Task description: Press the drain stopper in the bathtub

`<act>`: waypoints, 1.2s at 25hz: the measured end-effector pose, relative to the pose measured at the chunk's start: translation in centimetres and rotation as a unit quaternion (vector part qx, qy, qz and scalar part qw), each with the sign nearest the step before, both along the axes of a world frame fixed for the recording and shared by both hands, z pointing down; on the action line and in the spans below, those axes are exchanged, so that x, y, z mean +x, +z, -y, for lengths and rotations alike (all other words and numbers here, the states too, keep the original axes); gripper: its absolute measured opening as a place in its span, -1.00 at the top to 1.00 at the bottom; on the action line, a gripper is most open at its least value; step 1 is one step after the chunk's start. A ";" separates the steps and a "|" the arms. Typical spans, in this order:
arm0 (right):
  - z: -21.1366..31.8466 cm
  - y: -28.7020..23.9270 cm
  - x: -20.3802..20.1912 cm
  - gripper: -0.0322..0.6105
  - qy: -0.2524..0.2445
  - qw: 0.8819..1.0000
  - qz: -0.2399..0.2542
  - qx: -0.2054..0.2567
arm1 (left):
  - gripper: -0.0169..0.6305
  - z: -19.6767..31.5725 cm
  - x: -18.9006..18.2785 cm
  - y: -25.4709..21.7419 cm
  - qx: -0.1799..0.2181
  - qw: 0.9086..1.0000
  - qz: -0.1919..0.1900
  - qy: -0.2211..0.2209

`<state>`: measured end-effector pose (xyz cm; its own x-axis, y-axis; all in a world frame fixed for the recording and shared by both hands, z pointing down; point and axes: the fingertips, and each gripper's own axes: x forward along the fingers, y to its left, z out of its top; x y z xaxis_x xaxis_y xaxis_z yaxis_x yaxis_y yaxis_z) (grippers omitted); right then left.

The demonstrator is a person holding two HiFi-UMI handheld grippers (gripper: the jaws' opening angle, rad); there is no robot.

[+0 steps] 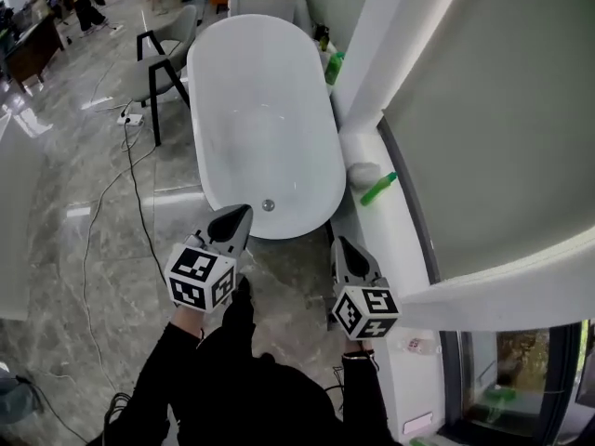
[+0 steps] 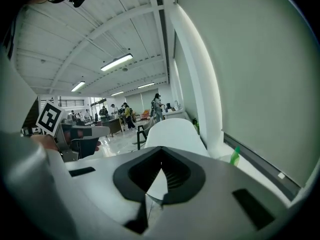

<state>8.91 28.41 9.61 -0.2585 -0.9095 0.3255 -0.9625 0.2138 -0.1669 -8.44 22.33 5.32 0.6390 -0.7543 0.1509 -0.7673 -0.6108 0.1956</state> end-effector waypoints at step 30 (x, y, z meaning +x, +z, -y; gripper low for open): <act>26.5 15.3 -2.2 0.90 -0.020 0.986 -0.043 -0.159 | 0.93 26.7 1.8 17.9 -0.171 0.982 0.063 0.051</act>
<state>6.75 1.90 24.94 -0.2501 -0.7473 0.6157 -0.9682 0.2010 -0.1493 -6.62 -4.42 23.20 0.6684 -0.5789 0.4669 -0.7369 -0.6008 0.3099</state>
